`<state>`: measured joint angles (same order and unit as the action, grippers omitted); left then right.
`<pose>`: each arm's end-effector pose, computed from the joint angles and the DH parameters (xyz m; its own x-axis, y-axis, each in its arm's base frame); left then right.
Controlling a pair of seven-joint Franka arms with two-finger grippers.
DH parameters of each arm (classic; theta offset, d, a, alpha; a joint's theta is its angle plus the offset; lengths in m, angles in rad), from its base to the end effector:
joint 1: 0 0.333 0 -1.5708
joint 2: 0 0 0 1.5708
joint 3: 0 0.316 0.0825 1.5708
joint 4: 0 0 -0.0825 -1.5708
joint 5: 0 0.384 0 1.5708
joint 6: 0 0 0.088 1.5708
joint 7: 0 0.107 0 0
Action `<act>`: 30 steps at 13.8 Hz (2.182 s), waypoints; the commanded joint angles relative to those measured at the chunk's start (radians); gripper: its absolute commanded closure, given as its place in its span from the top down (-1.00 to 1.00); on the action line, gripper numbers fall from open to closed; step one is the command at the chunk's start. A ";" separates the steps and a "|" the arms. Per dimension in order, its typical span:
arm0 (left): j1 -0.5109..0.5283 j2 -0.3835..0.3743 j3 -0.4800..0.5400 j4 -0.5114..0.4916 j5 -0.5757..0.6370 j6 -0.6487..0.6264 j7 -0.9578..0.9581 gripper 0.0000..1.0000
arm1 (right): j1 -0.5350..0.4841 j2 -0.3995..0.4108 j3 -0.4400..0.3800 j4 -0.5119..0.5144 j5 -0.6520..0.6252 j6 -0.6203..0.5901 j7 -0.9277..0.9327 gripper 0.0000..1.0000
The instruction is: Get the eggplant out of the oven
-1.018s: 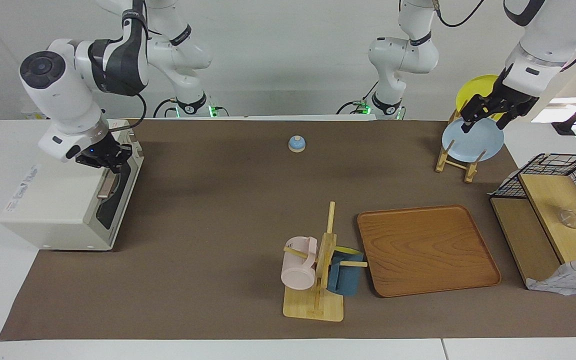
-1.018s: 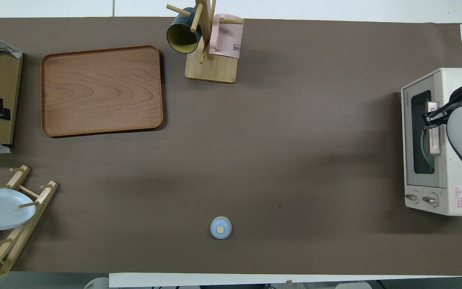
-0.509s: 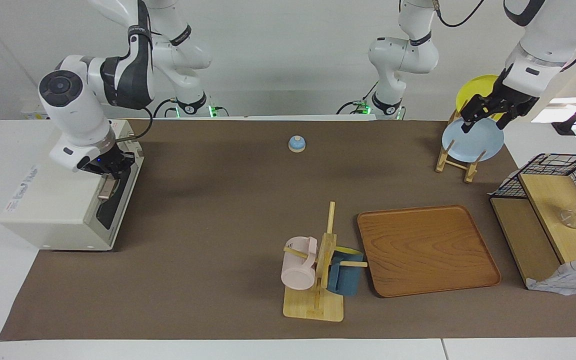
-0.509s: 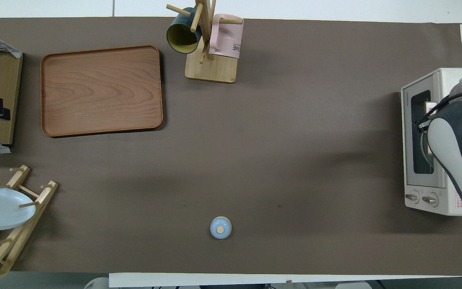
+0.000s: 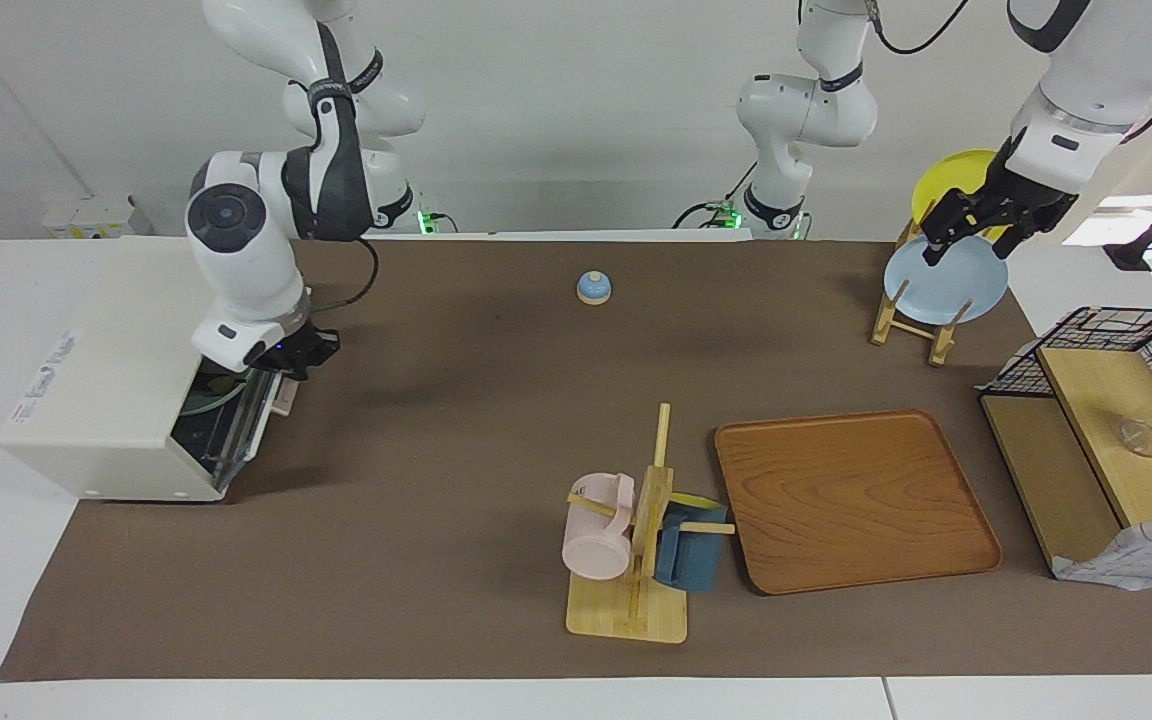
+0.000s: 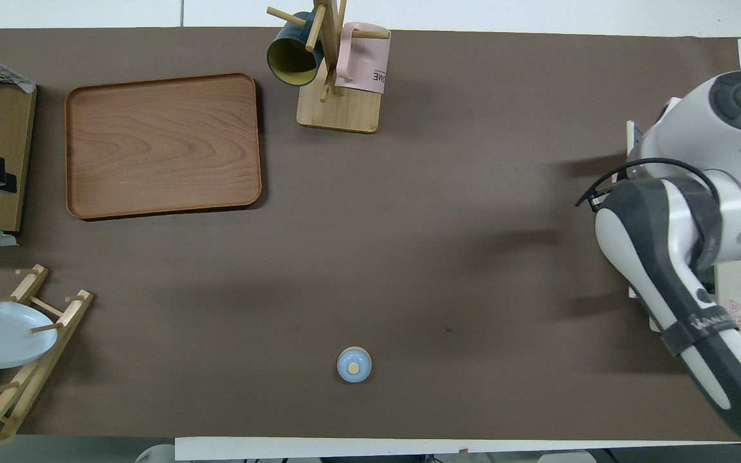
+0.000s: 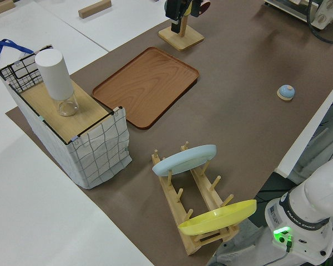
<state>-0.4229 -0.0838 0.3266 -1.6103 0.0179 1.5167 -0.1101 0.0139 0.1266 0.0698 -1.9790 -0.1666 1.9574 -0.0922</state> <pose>0.5226 -0.0406 0.6439 0.9998 0.0133 -0.0151 0.0134 -0.9999 0.0073 0.5648 0.0356 0.3934 0.9583 0.2349 -0.1630 0.2555 -0.9594 0.1195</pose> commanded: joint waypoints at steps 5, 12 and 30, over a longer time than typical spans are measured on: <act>0.009 -0.011 -0.006 0.000 0.014 -0.018 0.007 1.00 | 0.067 0.157 -0.007 0.002 0.036 0.211 0.144 -0.95; 0.009 -0.011 -0.006 0.000 0.014 -0.020 0.007 1.00 | 0.025 -0.008 -0.010 0.063 0.047 -0.147 0.197 0.10; 0.009 -0.011 -0.006 0.000 0.014 -0.018 0.007 1.00 | 0.179 0.020 -0.007 0.050 -0.048 -0.159 0.283 -1.00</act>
<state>-0.4229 -0.0838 0.3266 -1.6102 0.0179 1.5164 -0.1101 0.0876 0.0572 0.0580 -2.0782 -0.2103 1.8930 0.0683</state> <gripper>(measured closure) 0.000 0.965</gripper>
